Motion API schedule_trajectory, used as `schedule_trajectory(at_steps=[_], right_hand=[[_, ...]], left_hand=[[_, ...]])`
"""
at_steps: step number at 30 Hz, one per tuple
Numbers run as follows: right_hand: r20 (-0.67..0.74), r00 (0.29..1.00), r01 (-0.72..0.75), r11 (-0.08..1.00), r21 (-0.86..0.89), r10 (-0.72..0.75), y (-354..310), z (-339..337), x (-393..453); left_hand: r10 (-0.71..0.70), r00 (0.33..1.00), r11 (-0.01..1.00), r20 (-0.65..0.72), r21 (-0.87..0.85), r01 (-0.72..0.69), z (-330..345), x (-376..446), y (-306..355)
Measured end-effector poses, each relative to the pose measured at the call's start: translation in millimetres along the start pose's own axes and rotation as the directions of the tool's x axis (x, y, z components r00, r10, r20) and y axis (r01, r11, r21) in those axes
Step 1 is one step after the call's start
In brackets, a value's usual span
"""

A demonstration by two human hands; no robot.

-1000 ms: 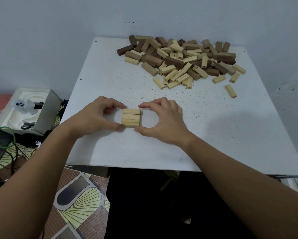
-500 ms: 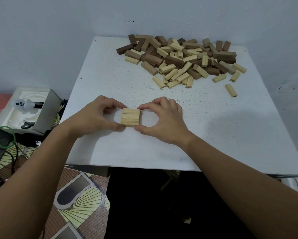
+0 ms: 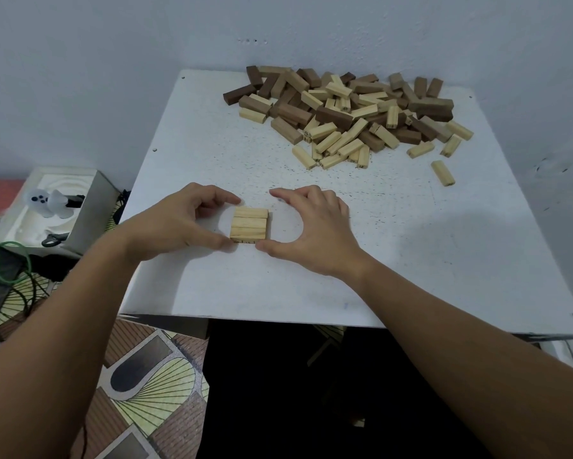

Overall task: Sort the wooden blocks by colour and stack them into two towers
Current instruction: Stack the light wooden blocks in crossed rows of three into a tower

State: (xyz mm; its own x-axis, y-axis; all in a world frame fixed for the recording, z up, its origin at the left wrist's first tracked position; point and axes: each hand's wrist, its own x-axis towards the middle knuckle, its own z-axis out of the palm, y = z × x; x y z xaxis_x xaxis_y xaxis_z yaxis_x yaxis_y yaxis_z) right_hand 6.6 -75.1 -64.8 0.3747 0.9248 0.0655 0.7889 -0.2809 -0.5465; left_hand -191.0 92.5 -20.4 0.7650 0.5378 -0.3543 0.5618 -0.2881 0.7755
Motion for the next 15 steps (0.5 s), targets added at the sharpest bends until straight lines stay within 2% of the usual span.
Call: schedule_trajectory(at_steps=[3,5,8,10,12,15], right_hand=[[-0.007,0.999,-0.032,0.996,0.084,0.032,1,-3,0],[-0.022,0.998,-0.060,0.983,0.172,0.065,4,-6,0],[-0.021,0.993,-0.104,0.932,0.348,0.119,11,-16,-1],[-0.055,0.991,-0.094,0.942,0.323,0.118,20,-26,-2],[-0.100,0.987,-0.095,0.967,0.236,0.122,35,-39,-4],[-0.113,0.980,-0.154,0.982,0.105,0.165,68,-60,-9]], left_hand=[[-0.050,0.991,0.984,0.126,-0.164,0.071,-17,1,2],[-0.084,0.994,0.973,0.070,-0.207,0.097,-25,6,7],[-0.082,0.979,0.996,-0.188,-0.043,0.075,-20,17,28],[-0.006,0.948,0.999,-0.318,0.039,0.019,-8,26,49],[0.081,0.925,0.991,-0.371,0.125,-0.036,11,38,71],[0.193,0.925,0.944,-0.328,0.319,-0.084,51,61,103]])
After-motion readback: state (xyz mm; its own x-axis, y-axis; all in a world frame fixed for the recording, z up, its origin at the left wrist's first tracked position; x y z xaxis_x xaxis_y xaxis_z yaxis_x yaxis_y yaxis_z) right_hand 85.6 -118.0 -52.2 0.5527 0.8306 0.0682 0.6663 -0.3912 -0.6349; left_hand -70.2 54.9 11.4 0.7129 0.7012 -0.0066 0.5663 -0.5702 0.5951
